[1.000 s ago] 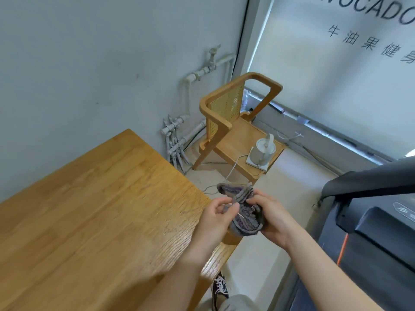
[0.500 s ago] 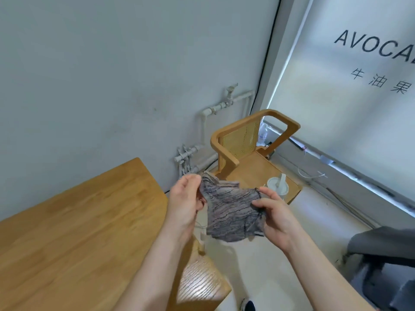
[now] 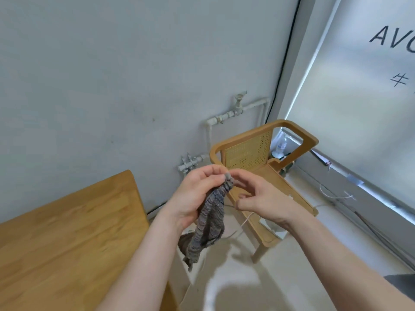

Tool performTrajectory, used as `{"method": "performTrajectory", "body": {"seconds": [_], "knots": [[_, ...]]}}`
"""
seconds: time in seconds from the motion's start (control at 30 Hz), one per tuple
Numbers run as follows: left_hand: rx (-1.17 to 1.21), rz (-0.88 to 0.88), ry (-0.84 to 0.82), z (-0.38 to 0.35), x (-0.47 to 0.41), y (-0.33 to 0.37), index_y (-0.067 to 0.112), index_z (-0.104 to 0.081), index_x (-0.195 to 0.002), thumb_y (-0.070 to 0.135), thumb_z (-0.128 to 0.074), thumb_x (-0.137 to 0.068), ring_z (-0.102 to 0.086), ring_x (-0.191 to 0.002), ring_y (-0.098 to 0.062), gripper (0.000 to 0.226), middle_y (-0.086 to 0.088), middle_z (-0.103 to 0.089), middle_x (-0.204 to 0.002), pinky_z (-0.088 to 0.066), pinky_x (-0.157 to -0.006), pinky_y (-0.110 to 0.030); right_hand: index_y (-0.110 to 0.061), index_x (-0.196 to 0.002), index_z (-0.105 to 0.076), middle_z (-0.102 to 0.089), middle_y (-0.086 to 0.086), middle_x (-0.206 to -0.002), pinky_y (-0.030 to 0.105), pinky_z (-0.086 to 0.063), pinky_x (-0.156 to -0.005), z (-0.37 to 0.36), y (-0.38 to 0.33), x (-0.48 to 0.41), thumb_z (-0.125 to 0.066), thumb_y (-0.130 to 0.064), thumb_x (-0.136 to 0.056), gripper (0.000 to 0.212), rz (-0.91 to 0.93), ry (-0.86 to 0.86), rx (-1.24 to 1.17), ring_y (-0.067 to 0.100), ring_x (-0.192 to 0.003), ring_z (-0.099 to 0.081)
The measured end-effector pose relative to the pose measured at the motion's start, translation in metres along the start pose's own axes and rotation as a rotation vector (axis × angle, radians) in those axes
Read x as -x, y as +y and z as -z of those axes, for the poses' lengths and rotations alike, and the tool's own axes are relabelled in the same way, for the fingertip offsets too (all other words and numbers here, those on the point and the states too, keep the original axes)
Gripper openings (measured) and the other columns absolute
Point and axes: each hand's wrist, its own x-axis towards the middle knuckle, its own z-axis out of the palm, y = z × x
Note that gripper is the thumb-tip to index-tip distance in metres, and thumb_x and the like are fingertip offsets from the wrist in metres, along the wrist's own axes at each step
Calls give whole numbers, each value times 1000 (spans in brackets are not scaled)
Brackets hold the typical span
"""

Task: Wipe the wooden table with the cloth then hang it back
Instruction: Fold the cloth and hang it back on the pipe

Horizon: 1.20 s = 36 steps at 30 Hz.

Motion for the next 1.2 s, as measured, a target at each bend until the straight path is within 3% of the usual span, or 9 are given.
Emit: {"method": "performTrajectory", "body": {"seconds": [0.07, 0.17, 0.3, 0.43, 0.67, 0.83, 0.97, 1.07, 1.2], "knots": [[43, -12, -27, 3, -8, 9, 14, -67, -80, 1, -56, -85, -63, -66, -19, 18, -11, -67, -74, -53, -65, -29, -5, -120, -56, -61, 12, -102, 30, -47, -76, -5, 1, -14, -63, -2, -67, 54, 17, -29, -44, 10, -92, -56], [58, -84, 27, 15, -21, 24, 13, -64, -85, 3, -59, -83, -60, -59, -14, 11, -5, -64, -68, -53, -57, -25, 2, -114, -63, -68, 20, -109, 44, -48, -99, 6, 14, -32, -70, 2, -79, 36, -28, -130, -54, 26, -99, -63], [146, -193, 280, 50, -45, 37, 14, -61, -88, 1, -49, -91, -59, -60, -13, 18, -1, -64, -68, -53, -56, -24, -7, -104, -71, -69, 23, -108, 53, -47, -99, 36, 28, -65, -75, -26, -80, 31, -183, -240, 137, 41, -106, -63], [283, -264, 487, 98, -74, 42, 16, -59, -89, 3, -46, -95, -59, -65, -15, 19, -3, -62, -74, -54, -59, -26, -16, -93, -74, -69, -3, -75, 23, -49, -72, 80, 24, -108, -68, -18, -90, 7, -242, -177, 280, 12, -73, -61], [304, -222, 675, 129, -129, 49, 7, -65, -109, 6, -52, -94, -63, -76, -20, 20, -8, -67, -85, -55, -73, -35, -10, -103, -74, -74, 11, -98, 20, -47, -61, 104, -3, -187, -59, -22, -96, 21, -248, 50, -71, 9, -84, -63], [35, -231, 717, 108, -170, 55, 15, -67, -101, 5, -58, -91, -59, -63, -13, 16, -3, -66, -85, -47, -47, -23, -1, -96, -72, -70, 11, -81, 16, -48, -50, 90, -15, -237, -53, -4, -97, 19, -197, 16, -164, 14, -63, -58], [-479, -305, 623, 84, -206, 53, 28, -73, -94, 11, -66, -85, -61, -73, -11, 20, 13, -64, -85, -54, -66, -27, -1, -100, -70, -74, 17, -93, 25, -56, -63, 90, -20, -275, -44, -20, -103, 33, -238, -69, -365, 19, -70, -69], [-840, -312, 477, 82, -225, 53, 29, -74, -102, 9, -63, -83, -59, -86, -2, 29, 18, -64, -94, -47, -79, -18, -2, -100, -70, -74, 15, -91, 30, -54, -67, 102, -16, -300, -52, -39, -98, 41, -212, -112, -297, 23, -78, -71], [-608, -281, 579, 94, -247, 54, 28, -77, -92, -4, -58, -83, -64, -83, -1, 37, 15, -73, -89, -48, -71, -17, -11, -81, -62, -62, -1, -66, 21, -44, -58, 123, 3, -323, -57, -22, -97, 20, -198, -132, -221, 7, -59, -58]]}}
